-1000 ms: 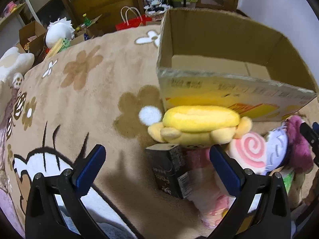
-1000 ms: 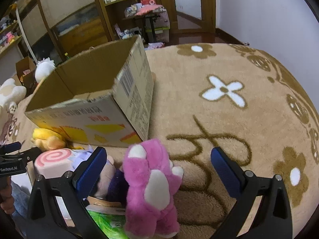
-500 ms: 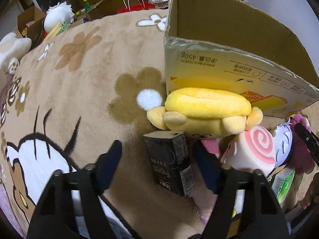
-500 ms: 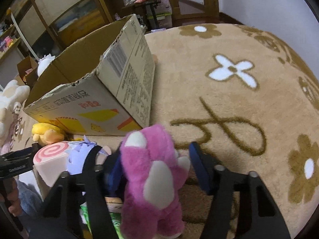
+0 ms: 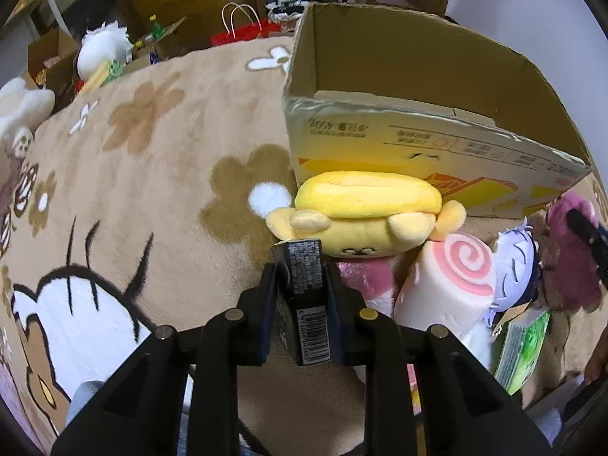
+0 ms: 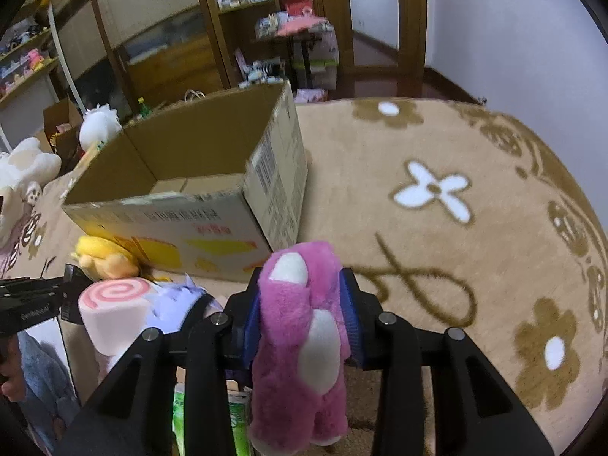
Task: Organize soft objects
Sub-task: 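Grasp the small black box with the left tool while the right tool grasps the pink plush bear, then lift the black box with the left tool while the right tool carries the pink bear over the cardboard box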
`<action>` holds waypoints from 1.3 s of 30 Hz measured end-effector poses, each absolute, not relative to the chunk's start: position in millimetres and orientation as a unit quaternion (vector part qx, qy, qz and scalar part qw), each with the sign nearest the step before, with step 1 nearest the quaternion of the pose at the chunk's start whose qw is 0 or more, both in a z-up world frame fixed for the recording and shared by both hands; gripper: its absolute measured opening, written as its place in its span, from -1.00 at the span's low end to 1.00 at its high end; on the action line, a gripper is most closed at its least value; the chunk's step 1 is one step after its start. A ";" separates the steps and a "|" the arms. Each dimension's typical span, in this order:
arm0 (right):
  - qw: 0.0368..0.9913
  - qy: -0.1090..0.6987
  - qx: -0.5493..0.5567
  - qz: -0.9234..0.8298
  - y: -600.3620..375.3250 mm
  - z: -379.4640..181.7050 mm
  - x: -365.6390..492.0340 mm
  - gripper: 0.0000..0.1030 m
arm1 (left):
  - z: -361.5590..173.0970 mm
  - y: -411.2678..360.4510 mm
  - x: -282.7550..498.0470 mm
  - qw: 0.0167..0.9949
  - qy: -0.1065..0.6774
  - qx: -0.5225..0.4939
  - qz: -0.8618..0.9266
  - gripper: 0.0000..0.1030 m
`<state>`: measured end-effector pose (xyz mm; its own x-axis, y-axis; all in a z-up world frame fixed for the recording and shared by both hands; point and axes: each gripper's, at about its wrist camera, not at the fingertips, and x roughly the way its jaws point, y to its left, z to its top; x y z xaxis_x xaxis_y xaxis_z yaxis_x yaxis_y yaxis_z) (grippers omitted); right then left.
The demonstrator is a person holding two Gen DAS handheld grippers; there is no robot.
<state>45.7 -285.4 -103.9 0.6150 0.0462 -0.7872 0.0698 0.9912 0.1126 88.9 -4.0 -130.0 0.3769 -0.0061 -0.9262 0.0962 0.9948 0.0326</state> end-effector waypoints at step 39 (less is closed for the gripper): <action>0.989 0.142 -0.016 0.024 -227.2 77.1 -12.0 -0.23 | 74.0 -14.0 59.4 0.968 0.239 0.050 -0.052 -0.59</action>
